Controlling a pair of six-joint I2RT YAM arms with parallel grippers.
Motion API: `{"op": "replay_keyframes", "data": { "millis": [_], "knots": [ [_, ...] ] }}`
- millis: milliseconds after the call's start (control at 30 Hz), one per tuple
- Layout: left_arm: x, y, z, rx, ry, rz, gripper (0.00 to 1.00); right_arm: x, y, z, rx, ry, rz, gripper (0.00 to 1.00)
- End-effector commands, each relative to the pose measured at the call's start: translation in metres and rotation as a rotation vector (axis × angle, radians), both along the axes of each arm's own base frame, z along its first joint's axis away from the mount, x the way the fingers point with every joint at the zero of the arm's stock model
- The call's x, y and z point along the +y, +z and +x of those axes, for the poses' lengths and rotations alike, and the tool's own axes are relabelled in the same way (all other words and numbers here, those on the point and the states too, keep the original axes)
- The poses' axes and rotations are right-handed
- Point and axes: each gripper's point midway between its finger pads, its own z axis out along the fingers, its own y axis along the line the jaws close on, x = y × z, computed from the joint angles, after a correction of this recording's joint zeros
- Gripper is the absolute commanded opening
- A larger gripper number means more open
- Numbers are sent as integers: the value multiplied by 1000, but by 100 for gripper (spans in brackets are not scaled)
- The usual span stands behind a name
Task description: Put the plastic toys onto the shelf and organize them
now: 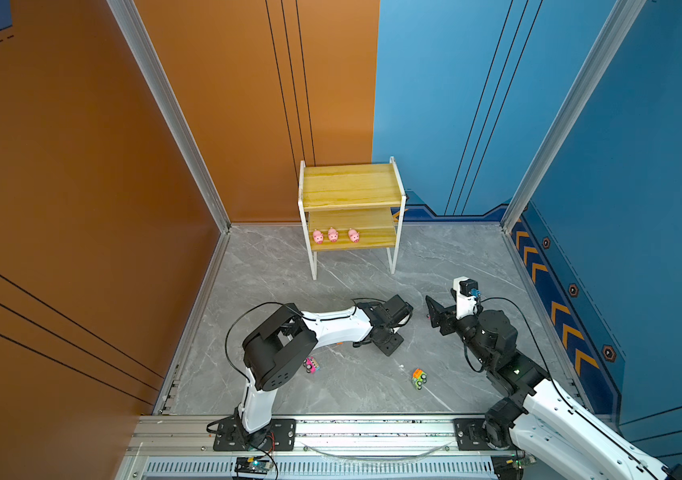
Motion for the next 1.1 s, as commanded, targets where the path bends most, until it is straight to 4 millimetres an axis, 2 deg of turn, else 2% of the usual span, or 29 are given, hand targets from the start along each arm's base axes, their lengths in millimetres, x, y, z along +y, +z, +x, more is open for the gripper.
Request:
{"op": "replay_keyframes", "data": {
  "millis": [0,800,967,1067],
  "knots": [
    [14,-4,2,-8,37,36,60,1,0,-2,-5,13,25,77],
    [57,-5,36,-46,208,77,58,3,0,-2,-7,24,27,77],
    [53,-2,58,-58,282,7,58,4,-1,-1,-3,27,24,78],
    [40,2,68,-65,300,-42,58,4,-2,-2,-2,28,23,77]
  ]
}}
